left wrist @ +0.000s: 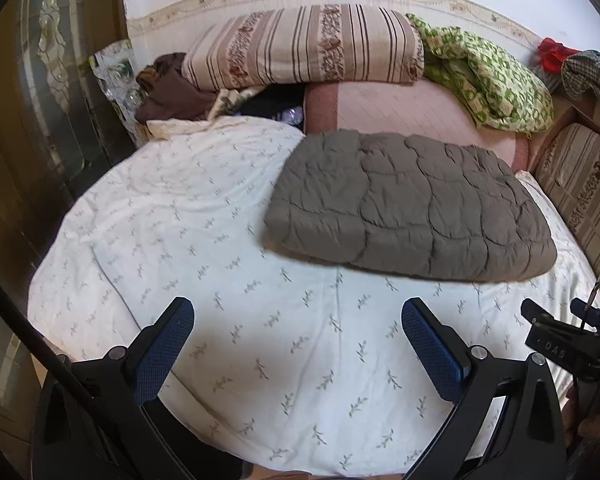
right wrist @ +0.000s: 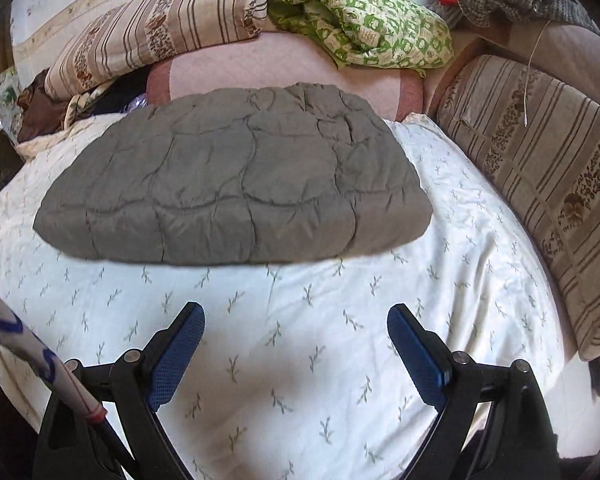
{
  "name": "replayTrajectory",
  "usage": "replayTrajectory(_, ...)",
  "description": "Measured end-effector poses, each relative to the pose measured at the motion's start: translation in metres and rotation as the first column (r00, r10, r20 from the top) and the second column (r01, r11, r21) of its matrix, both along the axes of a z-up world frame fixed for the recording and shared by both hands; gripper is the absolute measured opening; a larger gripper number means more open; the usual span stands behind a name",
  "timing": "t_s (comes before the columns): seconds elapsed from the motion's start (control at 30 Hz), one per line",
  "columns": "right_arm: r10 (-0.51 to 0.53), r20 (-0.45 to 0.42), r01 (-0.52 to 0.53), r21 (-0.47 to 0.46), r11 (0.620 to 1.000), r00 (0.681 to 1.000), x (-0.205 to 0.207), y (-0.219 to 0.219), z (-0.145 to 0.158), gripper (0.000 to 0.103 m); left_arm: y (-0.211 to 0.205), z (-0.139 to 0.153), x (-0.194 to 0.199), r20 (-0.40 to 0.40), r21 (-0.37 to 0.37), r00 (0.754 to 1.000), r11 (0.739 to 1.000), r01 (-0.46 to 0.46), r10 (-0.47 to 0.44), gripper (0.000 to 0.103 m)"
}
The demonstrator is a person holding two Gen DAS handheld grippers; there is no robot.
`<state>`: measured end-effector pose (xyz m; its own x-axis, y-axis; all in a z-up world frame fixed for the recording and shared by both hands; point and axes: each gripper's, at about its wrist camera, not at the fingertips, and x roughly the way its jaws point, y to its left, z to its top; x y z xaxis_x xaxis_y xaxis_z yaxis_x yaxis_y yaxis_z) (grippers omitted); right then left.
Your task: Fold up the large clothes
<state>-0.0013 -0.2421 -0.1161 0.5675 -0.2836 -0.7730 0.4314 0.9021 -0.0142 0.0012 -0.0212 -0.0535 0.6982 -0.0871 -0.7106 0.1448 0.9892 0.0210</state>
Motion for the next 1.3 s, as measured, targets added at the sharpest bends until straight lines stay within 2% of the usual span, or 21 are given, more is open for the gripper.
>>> replayTrajectory(0.23, 0.033, -0.022, -0.034, -0.057, 0.998, 0.999, -0.005, 0.02, 0.002, 0.095, 0.001, -0.009, 0.004, -0.039, -0.021, 0.999, 1.0, 0.001, -0.002, 0.103)
replayTrajectory(0.8, 0.061, -0.07, -0.066, -0.061, 0.996, 0.996, 0.004, 0.038, -0.006, 0.095, 0.006, -0.028, 0.014, -0.116, -0.025, 0.993, 1.0, -0.017, 0.014, 0.103)
replayTrajectory(1.3, 0.063, -0.089, -0.071, -0.093, 0.993, 0.994, 0.005, 0.044, -0.01, 0.095, 0.003, -0.029, 0.011, -0.07, 0.028, 0.997, 0.999, -0.032, 0.034, 0.103)
